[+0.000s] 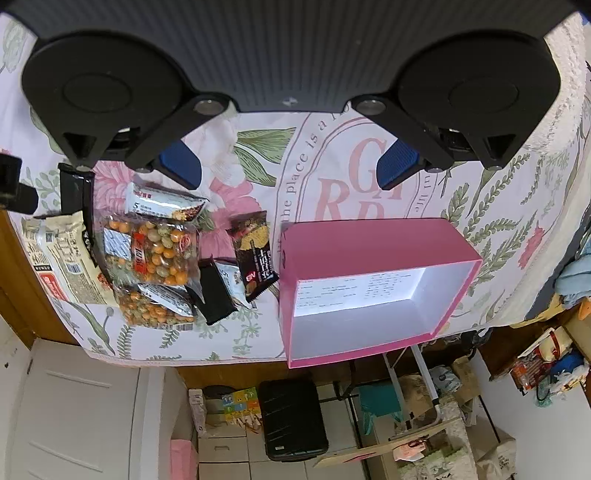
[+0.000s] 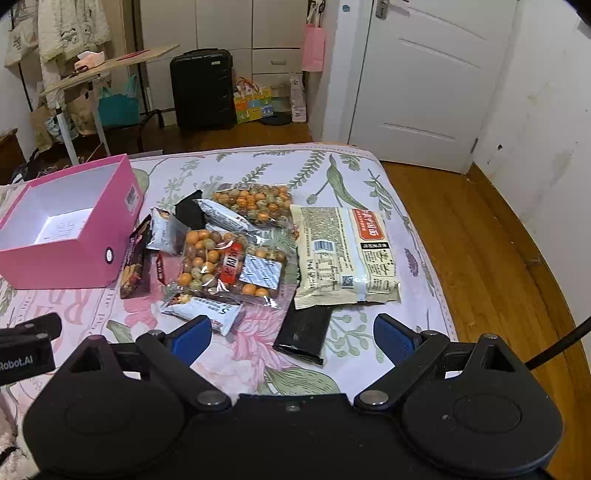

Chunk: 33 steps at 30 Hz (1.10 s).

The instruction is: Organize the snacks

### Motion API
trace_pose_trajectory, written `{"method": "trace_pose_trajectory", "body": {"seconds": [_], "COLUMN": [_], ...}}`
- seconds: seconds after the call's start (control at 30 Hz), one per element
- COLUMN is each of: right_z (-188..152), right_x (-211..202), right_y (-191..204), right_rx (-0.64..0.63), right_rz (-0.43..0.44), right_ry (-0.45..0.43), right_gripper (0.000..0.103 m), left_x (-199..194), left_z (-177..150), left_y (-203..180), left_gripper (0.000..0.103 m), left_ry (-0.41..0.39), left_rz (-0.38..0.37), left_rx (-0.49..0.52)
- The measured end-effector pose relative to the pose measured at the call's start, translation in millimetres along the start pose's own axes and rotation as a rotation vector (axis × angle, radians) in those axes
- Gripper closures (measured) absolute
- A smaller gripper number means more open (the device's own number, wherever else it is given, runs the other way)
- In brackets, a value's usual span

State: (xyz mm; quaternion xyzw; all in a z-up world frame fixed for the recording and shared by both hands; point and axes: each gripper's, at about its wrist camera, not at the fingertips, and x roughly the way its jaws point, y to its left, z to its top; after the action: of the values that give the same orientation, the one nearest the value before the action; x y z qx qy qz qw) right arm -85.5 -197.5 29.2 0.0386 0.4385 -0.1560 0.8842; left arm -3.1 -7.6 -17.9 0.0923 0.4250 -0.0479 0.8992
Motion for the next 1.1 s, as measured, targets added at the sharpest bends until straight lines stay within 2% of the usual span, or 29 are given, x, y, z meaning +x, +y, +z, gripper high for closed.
{"method": "trace_pose_trajectory", "body": {"seconds": [1.1], "right_z": [-7], "right_x": [3], "right_y": [-5], "right_rx": [-0.002], "right_rz": [-0.013], "right_ry": [0.001], "right_gripper": [0.006], "left_x": [-4], "left_z": [-6], "left_y": [-13], "left_gripper": [0.0], "left_ry": [-0.011], "left_rz": [0.007], "left_rx": [0.04]}}
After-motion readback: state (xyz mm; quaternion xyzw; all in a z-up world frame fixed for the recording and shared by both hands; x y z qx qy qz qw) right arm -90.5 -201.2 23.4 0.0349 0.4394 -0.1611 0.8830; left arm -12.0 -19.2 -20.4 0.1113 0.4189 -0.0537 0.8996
